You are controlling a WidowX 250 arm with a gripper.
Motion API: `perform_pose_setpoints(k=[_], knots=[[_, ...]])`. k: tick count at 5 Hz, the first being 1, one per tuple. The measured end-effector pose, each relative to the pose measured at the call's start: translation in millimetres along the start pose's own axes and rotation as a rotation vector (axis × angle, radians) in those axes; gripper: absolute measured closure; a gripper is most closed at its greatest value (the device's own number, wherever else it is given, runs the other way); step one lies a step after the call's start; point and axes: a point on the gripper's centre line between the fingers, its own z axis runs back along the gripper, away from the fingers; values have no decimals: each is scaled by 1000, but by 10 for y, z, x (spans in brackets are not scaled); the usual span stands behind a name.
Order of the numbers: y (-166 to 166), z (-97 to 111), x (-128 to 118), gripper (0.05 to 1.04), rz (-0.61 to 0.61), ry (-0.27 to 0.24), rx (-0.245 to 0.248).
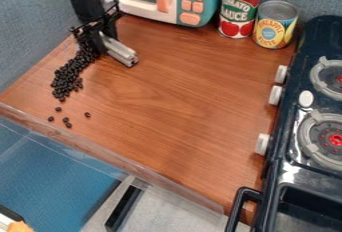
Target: Sweep into pile
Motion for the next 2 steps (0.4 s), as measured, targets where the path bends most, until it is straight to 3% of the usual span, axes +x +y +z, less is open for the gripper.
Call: perform_pose_setpoints(k=[2], knots=[[218,11,-21,695,-10,-4,21]])
